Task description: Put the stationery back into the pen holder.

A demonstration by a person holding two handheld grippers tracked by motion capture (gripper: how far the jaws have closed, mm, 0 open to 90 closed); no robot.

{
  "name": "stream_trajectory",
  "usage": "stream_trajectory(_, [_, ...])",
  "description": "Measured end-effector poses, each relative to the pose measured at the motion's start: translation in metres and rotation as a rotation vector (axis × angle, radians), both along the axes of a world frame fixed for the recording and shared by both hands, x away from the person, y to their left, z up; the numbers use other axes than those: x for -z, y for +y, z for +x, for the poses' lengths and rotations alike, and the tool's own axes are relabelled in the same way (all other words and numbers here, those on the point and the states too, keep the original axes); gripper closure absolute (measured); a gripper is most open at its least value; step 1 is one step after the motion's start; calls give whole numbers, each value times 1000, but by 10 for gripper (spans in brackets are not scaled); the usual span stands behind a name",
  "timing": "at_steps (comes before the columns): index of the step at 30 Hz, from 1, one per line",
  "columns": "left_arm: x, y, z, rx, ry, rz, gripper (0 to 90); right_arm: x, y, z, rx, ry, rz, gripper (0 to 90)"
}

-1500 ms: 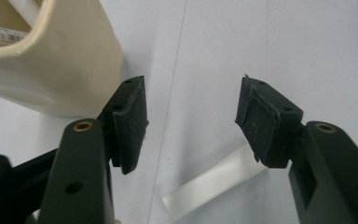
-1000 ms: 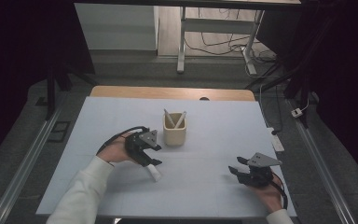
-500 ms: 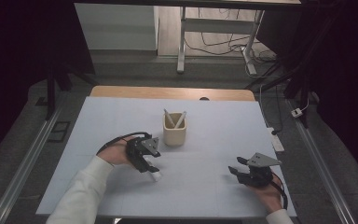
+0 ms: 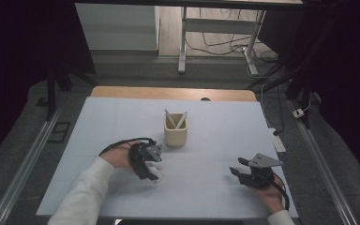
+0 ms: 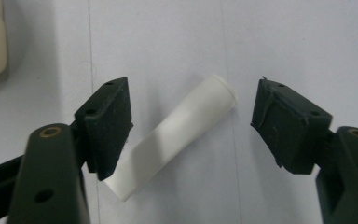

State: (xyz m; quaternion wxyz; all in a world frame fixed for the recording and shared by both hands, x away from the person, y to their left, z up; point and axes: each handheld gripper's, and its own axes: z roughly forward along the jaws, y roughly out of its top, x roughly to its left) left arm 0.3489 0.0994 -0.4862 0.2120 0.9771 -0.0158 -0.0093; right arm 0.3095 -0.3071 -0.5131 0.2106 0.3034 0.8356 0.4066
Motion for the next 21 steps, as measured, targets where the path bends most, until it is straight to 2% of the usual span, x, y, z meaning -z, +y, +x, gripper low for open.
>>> stream_trajectory(6, [4,-1,0,16,-1,11,266,1,0,0,3,-2,2,458])
stream_trajectory(10, [8,-4,-1,37,-3,36,268,1,0,0,3,-2,1,458])
stream_trajectory(21, [19,-10,-2,70,-9,78,323,1,0,0,-1,-1,-3,458])
